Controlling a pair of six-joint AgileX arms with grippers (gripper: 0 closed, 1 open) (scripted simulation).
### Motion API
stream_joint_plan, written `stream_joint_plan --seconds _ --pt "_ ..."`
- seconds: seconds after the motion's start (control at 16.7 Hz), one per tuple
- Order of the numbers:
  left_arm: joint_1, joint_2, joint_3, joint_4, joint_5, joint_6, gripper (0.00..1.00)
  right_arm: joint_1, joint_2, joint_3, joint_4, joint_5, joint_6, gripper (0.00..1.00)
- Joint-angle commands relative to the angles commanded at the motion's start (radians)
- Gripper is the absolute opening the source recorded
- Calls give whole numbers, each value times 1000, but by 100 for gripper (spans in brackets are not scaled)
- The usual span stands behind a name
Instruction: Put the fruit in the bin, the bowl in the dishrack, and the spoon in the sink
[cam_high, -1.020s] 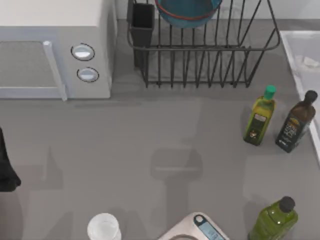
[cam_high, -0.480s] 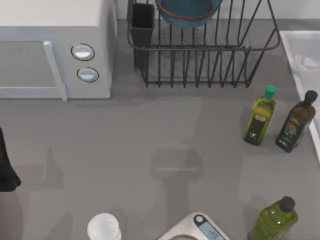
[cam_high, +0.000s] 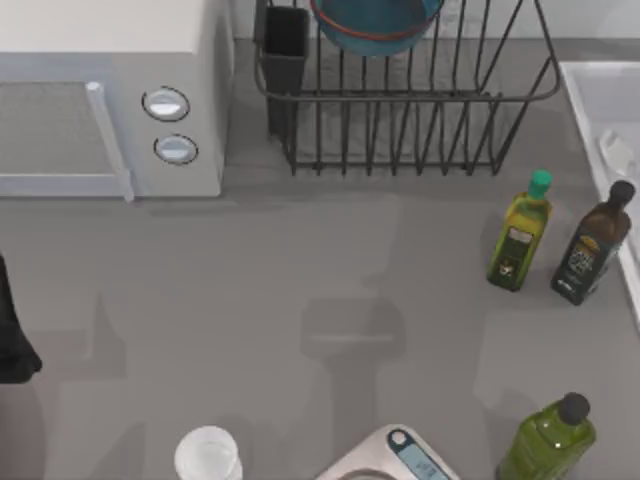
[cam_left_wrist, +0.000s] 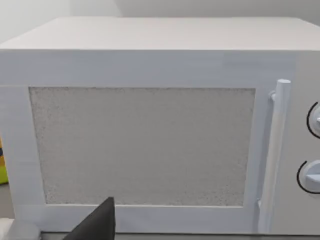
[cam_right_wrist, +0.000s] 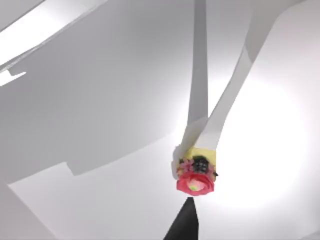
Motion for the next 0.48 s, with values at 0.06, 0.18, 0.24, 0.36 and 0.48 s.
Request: stream_joint_plan --seconds 0.06,0.18,0.24,0.36,0.48 --pt "0 0 0 0 0 0 100 0 0 0 0 0 0 83" --pt "0 0 0 0 0 0 100 0 0 0 0 0 0 98" --pt "0 0 0 0 0 0 100 0 0 0 0 0 0 100" --pt "0 0 0 0 0 0 100 0 0 0 0 0 0 100" --pt "0 0 0 0 0 0 100 0 0 0 0 0 0 100"
